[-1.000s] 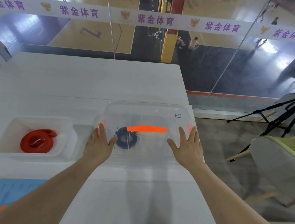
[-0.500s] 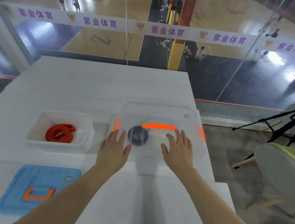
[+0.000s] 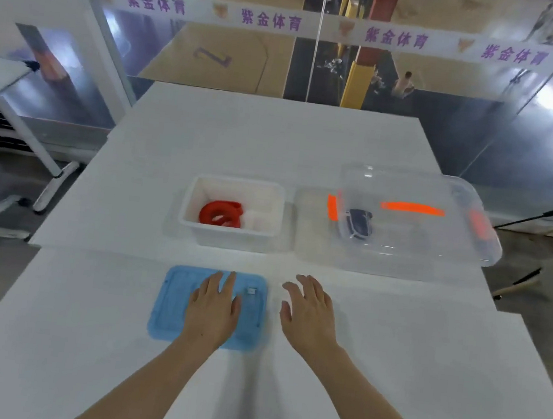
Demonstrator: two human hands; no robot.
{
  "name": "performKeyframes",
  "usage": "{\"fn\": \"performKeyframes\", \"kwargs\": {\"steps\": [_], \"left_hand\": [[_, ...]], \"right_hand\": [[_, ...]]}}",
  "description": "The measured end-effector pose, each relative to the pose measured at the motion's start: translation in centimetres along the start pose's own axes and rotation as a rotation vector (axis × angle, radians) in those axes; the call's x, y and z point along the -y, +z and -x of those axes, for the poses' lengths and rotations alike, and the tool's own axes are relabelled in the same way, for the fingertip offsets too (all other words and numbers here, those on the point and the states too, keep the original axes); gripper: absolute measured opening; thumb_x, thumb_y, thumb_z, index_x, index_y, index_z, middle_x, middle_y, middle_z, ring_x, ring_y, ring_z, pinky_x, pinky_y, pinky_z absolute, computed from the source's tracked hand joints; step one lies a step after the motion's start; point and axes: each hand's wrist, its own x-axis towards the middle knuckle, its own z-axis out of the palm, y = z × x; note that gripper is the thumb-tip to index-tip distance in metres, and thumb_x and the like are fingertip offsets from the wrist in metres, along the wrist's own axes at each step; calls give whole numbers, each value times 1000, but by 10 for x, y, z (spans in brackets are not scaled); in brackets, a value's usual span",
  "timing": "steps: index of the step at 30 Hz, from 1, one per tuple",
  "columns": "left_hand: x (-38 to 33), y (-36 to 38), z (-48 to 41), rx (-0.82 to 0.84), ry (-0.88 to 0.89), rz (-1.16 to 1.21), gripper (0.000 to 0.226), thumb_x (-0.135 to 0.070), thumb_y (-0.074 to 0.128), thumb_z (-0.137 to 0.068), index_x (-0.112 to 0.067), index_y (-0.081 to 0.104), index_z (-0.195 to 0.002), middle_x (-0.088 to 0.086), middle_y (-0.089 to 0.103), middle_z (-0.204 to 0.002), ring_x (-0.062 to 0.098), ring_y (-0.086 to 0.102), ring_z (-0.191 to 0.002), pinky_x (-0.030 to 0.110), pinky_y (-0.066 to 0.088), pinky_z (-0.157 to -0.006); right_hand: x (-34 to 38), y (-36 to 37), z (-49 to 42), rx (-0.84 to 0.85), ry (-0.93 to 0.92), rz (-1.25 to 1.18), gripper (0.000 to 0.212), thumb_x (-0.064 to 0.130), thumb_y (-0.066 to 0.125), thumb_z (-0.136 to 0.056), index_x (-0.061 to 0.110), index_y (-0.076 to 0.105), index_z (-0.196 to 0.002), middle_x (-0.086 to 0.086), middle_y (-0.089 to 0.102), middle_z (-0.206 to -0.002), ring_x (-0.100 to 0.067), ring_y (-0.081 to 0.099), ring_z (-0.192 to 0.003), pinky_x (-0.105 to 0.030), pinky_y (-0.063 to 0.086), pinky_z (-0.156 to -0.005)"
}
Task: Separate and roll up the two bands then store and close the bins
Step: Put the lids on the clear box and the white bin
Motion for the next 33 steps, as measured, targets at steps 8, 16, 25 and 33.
{"fn": "performKeyframes", "kwargs": {"steps": [8,16,25,33], "left_hand": [[147,14,-7,114,-68,-13,57,-40,57,-99,-15,48,-149,22,49,-149,39,50,-134,52,48,-100],[186,43,-32,315,-176,200,57,-33,44,-105,-15,28,-156,20,38,-145,36,43,-130,42,42,-103],[184,39,-25,231,-183,523,61,-31,52,-103,-22,28,-157,17,31,-154,35,27,-141,45,30,-115],[165,-26,-33,-78,-97,720,65,-23,53,-103,-15,22,-160,13,28,-158,29,25,-144,39,29,-116]], "right_hand": [[85,76,6,279,189,-20,53,34,51,-103,26,41,-154,-5,35,-165,-24,33,-152,-39,34,-119],[87,121,-15,392,387,-93,59,38,51,-101,23,35,-156,-12,43,-151,-34,45,-138,-46,47,-110],[88,124,-5,195,460,-330,49,32,61,-99,19,49,-145,-14,51,-146,-37,48,-132,-46,45,-111],[100,65,-36,-119,311,-408,46,23,65,-99,17,50,-142,-14,43,-154,-33,43,-139,-49,42,-116]]}}
